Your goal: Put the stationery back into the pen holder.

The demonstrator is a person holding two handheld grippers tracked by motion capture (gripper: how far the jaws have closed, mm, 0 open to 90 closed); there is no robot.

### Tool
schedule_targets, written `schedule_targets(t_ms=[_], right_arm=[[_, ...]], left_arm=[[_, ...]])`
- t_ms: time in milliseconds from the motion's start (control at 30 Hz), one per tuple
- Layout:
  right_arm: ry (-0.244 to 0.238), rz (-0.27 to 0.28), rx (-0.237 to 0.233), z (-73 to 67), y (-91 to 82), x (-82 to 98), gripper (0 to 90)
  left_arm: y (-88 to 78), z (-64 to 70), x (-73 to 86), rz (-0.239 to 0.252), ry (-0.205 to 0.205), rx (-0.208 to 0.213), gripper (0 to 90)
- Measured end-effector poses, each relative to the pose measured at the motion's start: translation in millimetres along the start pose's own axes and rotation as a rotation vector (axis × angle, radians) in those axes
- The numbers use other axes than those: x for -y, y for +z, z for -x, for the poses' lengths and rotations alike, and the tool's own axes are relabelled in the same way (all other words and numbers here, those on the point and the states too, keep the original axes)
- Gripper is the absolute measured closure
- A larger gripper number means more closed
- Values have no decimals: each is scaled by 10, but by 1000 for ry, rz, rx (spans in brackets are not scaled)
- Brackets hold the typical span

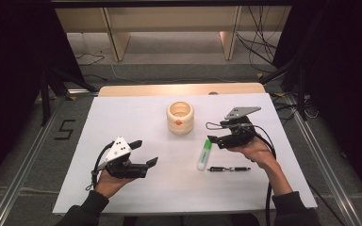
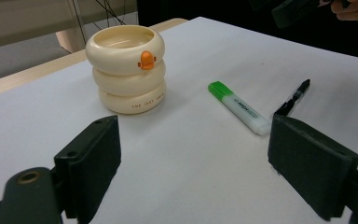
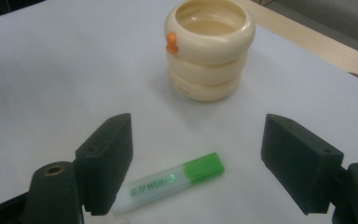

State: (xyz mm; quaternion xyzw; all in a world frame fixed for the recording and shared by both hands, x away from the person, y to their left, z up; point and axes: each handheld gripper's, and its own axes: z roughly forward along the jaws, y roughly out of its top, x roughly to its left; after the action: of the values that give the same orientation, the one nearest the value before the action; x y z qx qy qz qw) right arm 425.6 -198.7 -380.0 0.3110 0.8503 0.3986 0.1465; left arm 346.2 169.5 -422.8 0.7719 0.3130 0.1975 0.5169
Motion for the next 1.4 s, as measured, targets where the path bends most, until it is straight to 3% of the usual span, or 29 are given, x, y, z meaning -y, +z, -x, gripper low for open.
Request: schedule_targets(t_ms=[300, 400, 533, 800, 967, 1400], right_arm=[[-29, -99, -40, -37, -23, 143, 258], [-27, -109, -65, -42, -31, 202, 254], [-35, -143, -64, -51, -26, 274, 249], [-28, -193, -90, -59, -29, 363, 176], [-30, -218, -103, -52, -27, 419, 186], [-88, -309, -97, -104, -11, 518, 269]], left_arm=[[-2, 0, -1, -1, 0, 0, 165], [2, 2, 1, -5, 0, 2, 165], [5, 2, 2, -7, -3, 2, 165], [2, -1, 1, -7, 1, 1, 165], [-1, -2, 0, -7, 5, 0, 165], [3, 3, 1, -9, 4, 2, 165]])
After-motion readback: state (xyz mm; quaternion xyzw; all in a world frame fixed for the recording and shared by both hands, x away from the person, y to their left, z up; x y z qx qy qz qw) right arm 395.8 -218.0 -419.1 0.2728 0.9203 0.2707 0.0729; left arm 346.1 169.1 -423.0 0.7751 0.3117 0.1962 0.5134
